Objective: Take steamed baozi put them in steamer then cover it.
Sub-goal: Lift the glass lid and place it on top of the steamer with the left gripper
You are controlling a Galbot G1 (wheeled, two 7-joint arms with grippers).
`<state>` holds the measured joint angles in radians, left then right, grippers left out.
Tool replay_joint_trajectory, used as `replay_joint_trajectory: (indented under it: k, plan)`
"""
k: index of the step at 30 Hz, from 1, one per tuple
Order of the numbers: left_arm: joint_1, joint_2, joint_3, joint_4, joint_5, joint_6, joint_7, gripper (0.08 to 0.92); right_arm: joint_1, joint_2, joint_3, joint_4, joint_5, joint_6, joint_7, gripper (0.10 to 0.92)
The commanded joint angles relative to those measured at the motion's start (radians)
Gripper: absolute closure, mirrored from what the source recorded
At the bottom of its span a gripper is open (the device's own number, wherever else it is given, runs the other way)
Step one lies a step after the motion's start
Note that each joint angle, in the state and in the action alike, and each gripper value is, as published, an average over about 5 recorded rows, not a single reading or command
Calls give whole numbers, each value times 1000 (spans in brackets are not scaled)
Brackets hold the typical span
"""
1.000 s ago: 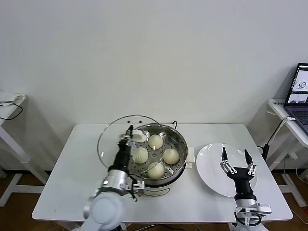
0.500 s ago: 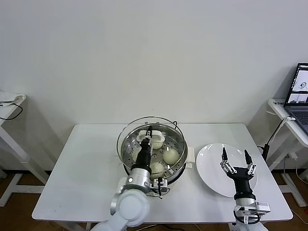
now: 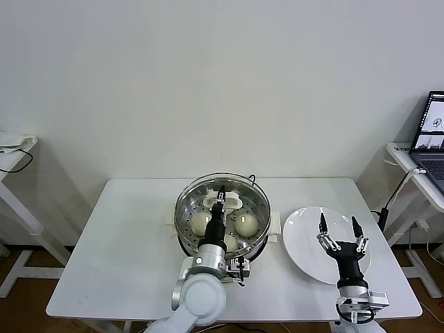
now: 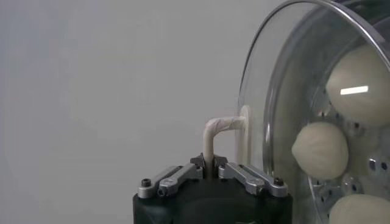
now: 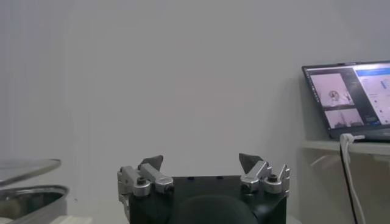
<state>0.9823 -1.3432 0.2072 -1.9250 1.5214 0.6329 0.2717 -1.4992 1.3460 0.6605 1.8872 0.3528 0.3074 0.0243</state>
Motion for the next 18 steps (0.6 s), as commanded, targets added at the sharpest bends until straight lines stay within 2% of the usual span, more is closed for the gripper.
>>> replay_joint_trajectory:
  k: [1, 18]
  plan:
    - [0, -23, 7, 27, 26, -3, -2, 813, 3, 0, -2, -1, -1, 0, -1, 203]
    - [16, -36, -15, 48, 46, -5, -11, 813, 12, -4, -7, -10, -3, 1, -3, 203]
